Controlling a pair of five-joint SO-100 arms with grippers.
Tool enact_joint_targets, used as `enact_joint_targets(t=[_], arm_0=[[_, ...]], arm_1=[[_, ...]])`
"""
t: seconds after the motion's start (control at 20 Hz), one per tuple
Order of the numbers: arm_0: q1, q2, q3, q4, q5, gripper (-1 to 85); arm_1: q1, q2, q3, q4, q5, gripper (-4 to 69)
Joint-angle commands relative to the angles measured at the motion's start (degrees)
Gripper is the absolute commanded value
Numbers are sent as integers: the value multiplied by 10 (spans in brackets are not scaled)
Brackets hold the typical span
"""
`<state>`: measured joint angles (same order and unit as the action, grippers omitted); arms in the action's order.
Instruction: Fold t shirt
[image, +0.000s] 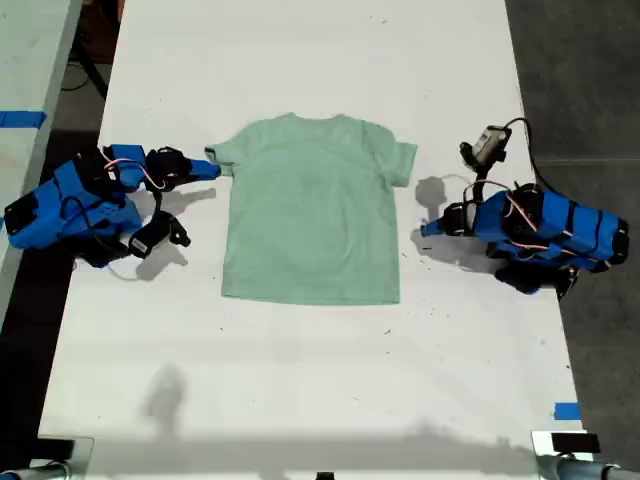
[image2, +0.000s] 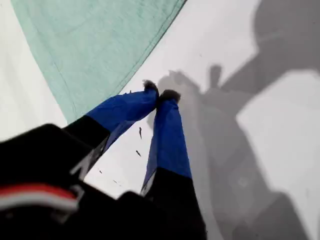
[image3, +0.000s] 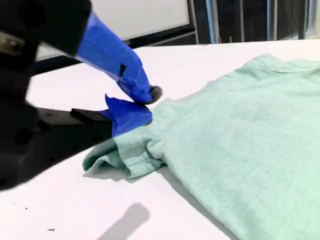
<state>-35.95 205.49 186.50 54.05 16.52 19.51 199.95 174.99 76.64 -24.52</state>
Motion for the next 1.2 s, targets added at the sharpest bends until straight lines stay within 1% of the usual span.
enact_joint_targets(t=[0.0, 0.05, 0.1, 0.25, 0.3, 0.35, 0.4, 0.45, 0.5, 0.55, 0.6, 0.7, 0.75, 0.8, 0.9, 1.0, 1.15], arm_0=[[-38, 5, 24, -17, -3, 15], [-61, 5, 24, -22, 16, -3], [-68, 5, 24, -23, 37, -3], [-30, 5, 24, -25, 41, -3], [-18, 5, 24, -27, 38, -3], [-17, 5, 24, -28, 37, -3], [-22, 5, 24, -25, 36, -3], [-27, 5, 24, -22, 31, -3], [-28, 5, 24, -21, 23, -3], [-25, 5, 24, -21, 21, -3], [-23, 5, 24, -19, 21, 5], [-17, 5, 24, -17, 21, 39], [-12, 5, 24, -17, 20, 40], [-10, 5, 24, -16, 20, 40], [-11, 5, 24, -15, 20, 40], [-11, 5, 24, -13, 20, 37], [-8, 5, 24, -13, 18, 32]], arm_1=[[-4, 6, 28, 2, -4, 26], [-2, 6, 28, 2, -3, 24], [-2, 6, 27, -11, 4, 21], [-9, 6, 19, -18, 13, 20], [-6, 6, -18, -20, 1, 19], [11, -2, -78, -21, -28, 19], [66, -50, -161, 11, -53, 19], [152, -154, -240, 28, -101, 19], [220, -302, -327, 33, -155, 21], [272, -438, -401, 18, -195, 69], [308, -536, -455, -14, -220, 125], [367, -722, -556, -66, -253, 182], [381, -823, -615, -76, -267, 201], [388, -912, -669, -83, -275, 204], [401, -1036, -744, -110, -286, 220], [414, -1123, -802, -124, -288, 221], [397, -1207, -865, -127, -294, 221]])
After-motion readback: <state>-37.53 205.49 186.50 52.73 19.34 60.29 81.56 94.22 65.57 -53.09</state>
